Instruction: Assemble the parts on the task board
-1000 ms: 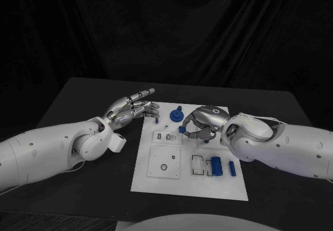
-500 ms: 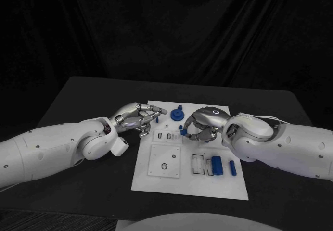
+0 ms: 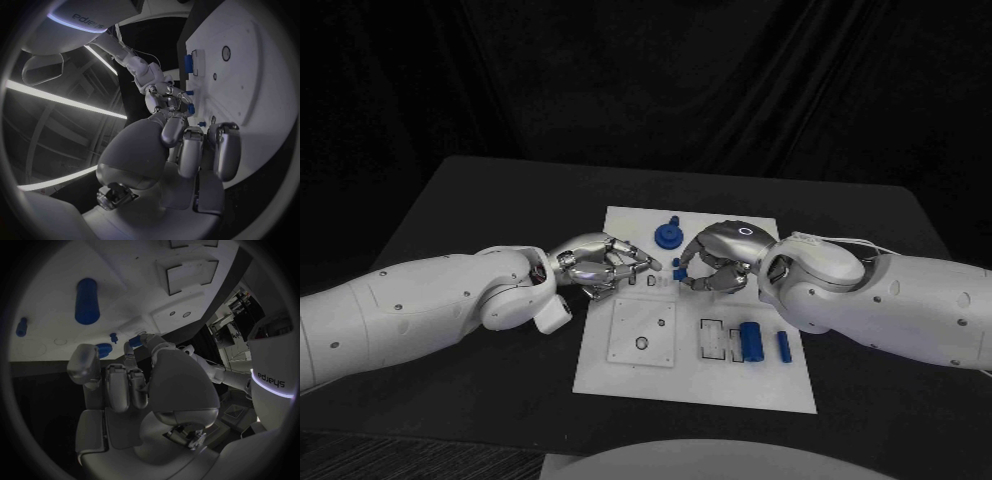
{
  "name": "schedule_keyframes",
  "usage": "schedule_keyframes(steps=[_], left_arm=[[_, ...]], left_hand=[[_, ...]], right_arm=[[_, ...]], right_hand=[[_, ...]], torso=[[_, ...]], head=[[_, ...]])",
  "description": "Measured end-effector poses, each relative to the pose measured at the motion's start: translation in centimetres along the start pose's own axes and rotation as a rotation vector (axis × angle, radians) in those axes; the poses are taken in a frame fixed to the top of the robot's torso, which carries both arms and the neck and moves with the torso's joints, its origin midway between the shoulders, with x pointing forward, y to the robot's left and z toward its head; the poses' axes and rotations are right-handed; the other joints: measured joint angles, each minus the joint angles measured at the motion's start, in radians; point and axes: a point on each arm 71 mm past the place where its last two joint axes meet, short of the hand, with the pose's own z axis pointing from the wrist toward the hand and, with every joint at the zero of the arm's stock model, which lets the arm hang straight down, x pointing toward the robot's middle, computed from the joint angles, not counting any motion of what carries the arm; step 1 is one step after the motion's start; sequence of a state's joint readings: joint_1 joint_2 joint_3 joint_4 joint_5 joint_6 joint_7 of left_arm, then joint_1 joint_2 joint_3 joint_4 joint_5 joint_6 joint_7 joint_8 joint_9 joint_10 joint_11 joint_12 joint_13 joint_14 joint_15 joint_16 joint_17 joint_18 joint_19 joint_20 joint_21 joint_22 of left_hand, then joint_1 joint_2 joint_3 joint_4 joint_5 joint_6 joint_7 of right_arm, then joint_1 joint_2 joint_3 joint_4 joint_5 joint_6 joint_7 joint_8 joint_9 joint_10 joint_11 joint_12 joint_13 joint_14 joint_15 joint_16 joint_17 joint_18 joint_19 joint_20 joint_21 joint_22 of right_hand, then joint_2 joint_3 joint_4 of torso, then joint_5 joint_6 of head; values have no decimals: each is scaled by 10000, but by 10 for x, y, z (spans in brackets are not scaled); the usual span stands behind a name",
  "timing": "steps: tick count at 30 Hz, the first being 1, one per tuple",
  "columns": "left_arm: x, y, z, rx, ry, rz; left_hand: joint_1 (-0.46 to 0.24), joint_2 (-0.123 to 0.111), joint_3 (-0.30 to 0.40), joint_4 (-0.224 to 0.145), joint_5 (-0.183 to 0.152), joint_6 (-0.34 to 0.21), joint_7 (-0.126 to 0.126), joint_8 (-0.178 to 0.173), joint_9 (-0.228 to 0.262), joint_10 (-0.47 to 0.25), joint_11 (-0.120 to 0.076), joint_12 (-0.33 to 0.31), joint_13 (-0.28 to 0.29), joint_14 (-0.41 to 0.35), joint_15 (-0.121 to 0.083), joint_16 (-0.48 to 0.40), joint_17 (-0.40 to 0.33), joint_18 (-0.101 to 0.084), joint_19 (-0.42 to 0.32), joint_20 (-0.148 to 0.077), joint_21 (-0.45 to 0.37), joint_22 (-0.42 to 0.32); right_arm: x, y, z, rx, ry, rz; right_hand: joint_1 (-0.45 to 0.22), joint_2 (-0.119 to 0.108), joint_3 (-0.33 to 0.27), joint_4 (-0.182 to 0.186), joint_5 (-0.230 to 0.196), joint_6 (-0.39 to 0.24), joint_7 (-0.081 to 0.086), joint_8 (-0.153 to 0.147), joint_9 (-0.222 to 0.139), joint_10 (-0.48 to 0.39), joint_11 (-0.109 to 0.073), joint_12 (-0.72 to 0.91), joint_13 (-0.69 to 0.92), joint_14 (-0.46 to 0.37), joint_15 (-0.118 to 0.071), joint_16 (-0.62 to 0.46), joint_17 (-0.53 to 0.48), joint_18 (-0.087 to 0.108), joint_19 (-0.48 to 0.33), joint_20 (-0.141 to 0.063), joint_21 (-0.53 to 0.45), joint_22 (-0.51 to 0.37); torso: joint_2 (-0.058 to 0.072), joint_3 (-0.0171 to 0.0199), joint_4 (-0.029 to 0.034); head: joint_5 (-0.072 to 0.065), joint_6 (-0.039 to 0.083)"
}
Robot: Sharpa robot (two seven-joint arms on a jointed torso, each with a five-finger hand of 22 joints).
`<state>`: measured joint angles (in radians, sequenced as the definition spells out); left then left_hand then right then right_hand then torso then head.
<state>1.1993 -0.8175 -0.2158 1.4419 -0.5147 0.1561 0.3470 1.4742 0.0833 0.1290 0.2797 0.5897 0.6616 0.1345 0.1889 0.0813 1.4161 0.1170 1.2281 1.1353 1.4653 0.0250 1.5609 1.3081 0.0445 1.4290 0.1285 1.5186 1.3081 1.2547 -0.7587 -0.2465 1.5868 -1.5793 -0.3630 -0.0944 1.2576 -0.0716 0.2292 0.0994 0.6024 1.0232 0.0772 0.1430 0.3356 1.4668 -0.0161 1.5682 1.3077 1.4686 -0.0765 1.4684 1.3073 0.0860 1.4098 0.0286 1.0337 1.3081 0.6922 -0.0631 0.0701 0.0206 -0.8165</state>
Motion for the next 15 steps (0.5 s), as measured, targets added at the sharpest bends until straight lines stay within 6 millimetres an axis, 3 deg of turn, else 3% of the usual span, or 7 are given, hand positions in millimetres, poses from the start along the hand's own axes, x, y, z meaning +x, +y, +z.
schedule_keyframes(steps=[15], left_arm=[[9, 7, 12, -676, 740, 151]], left_hand=[[-117, -36, 263, -80, 0, -1123, -132, -573, -166, 20, -138, 0, -3, 12, -60, 72, -2, 2, -138, -36, 144, -2]], right_arm=[[0, 2, 2, -54, -15, -1]], right_hand=[[-39, -39, -1, -1, -2, 2, -3, 22, 191, 0, 0, 0, -1, 0, 0, 0, 0, 0, 0, 0, 0, -2]], torso=[[-10, 7, -6]], head=[[-50, 4]])
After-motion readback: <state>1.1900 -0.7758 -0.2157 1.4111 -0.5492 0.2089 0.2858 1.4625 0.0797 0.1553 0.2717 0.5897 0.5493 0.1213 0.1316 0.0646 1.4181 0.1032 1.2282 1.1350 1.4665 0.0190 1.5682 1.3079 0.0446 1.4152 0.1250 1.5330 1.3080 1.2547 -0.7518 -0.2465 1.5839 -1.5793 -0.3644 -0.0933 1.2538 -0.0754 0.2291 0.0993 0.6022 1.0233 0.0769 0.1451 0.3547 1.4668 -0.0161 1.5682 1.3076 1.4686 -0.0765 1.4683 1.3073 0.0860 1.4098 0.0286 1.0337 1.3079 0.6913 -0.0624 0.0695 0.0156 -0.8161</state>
